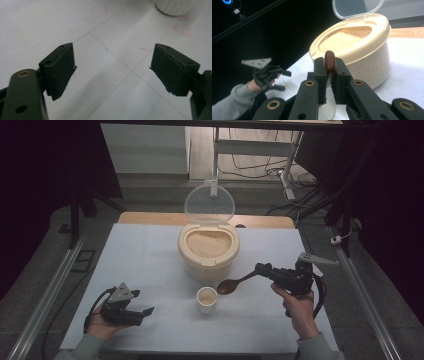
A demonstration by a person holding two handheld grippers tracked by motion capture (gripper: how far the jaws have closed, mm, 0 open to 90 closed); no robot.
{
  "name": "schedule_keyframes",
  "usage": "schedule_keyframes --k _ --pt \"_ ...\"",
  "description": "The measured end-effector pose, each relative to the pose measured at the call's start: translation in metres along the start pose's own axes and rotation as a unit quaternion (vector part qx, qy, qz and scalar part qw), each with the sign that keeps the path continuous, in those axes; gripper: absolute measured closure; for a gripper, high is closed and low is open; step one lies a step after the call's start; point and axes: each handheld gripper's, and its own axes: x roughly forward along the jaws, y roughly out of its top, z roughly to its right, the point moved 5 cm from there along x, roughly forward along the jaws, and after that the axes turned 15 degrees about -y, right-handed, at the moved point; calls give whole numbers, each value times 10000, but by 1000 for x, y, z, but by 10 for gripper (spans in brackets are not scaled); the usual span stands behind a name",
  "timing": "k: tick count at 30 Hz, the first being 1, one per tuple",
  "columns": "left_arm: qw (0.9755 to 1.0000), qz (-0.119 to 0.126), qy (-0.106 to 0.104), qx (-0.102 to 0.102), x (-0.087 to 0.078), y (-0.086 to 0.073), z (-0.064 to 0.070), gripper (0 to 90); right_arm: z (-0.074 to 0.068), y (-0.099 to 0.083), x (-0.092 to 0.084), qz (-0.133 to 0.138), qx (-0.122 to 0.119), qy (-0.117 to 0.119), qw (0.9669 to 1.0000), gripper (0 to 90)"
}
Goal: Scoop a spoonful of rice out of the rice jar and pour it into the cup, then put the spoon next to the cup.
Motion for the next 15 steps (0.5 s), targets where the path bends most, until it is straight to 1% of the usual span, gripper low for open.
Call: schedule_keyframes --k 1,4,6,8,10,12,15 --pt "10000 2 -2 -4 0 0 0 195 1 1 -2 -38 -40 -4 10000 834" --pt "10000 8 0 -5 0 1 0 195 0 1 -2 -303 -157 48 9994 834" --pt "10000 2 -1 -1 1 1 0 195 0 -1 0 -505 -240 71 9984 834" --pt "10000 -21 -6 9 1 1 0 195 -2 -4 3 -736 -336 118 9967 835" --pt "10000 -20 -8 5 1 0 -1 195 -4 -8 8 -947 -455 144 9944 834" --pt "10000 -5 -6 2 1 1 -1 195 -6 -12 13 -1177 -571 168 9913 834" --pt "10000 -6 -6 3 1 0 -1 195 -10 -19 22 -1526 -741 242 9852 834"
